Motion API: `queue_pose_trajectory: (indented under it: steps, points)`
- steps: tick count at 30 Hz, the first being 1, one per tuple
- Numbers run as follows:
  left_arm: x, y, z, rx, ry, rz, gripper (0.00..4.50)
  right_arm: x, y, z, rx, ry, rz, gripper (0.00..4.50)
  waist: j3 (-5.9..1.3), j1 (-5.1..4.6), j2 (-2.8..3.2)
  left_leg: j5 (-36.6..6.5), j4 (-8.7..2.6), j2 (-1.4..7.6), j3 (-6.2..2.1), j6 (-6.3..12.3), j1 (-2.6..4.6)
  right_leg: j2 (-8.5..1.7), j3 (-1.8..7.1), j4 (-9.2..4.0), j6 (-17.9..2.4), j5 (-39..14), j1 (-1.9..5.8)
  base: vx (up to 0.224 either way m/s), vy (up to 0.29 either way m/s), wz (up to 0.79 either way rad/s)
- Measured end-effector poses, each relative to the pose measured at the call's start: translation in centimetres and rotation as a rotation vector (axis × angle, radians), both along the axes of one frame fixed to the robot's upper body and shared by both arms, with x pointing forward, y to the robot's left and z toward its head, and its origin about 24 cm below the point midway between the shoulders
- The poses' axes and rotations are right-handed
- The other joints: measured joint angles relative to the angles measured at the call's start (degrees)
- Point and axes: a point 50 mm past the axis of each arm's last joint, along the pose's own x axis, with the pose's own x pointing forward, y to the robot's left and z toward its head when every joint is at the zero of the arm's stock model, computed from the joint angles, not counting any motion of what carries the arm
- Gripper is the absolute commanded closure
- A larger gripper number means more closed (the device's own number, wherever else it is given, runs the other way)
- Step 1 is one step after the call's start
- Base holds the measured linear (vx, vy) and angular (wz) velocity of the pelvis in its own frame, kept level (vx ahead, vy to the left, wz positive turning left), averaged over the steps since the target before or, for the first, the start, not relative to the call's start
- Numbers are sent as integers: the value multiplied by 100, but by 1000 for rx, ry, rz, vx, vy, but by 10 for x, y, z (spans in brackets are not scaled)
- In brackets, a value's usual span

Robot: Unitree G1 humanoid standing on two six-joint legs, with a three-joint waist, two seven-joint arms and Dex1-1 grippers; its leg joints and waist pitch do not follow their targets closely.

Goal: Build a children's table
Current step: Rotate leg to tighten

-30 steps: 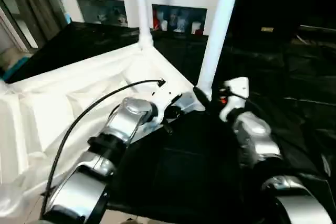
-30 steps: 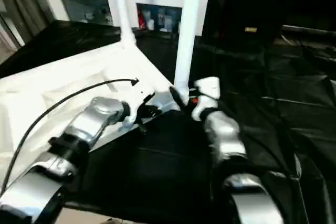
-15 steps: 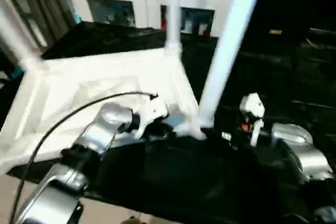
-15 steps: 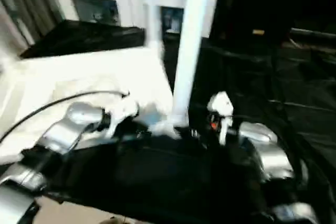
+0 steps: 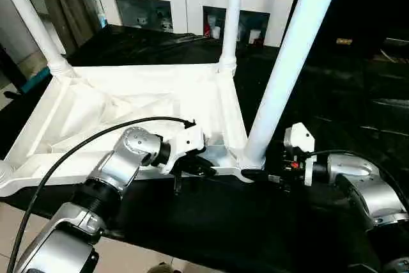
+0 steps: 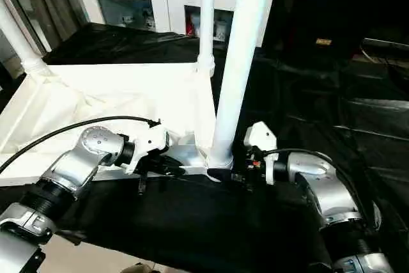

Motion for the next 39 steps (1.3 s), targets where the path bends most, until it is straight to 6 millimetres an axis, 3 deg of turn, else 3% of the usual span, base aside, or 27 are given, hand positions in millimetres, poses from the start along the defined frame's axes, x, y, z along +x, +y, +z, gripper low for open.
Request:
queue_pose_trajectory:
  steps: [9, 15, 20, 26, 33, 34, 39]
  points:
    - [0, 0, 0, 0, 2, -3, 450, 4, 1, 0, -17, -3, -8, 162, 0, 7, 0, 1, 5, 1, 0, 0, 0, 0, 0, 8, 0, 0, 0, 0, 0, 0]
    - [0, -3, -1, -6, 1, 16, 450, 5, 2, -2, -8, 3, -34, 176, -1, 1, -2, 1, 17, 2, 0, -1, 3, 0, 1, 26, 0, 0, 0, 0, 0, 0]
    - [14, -14, -4, -26, -3, 188, 450, 23, 6, -11, 36, 1, -277, 178, -1, -97, -9, 6, 46, 4, -1, -42, 31, -2, 3, 56, 1, 0, 23, 0, 0, 0]
    - [32, -49, -6, -43, 5, 447, 450, 49, 20, -18, 89, -12, -722, 178, -5, -201, -7, 33, 46, 4, -2, -56, 35, -3, 4, 52, 21, -2, 30, 0, 0, 0]
    - [34, -61, -5, -52, 3, 510, 450, 56, 36, -18, 65, -66, -807, 178, -10, -243, 1, 33, 32, 4, -12, -57, 30, 0, -1, 52, -3, 14, 31, 0, 0, 0]
    - [34, -61, -5, -52, 3, 511, 450, 56, 36, -18, 58, -79, -801, 122, -11, -247, 2, 32, 32, 4, -11, -57, 30, -1, -1, 52, -4, 14, 31, 0, 0, 0]
    - [36, -57, -6, -44, -14, 506, 450, 55, 37, -18, 58, -93, -774, 73, -10, -255, 3, 33, 30, 4, -12, -56, 30, 0, -1, 52, 5, 9, 31, 0, 0, 0]
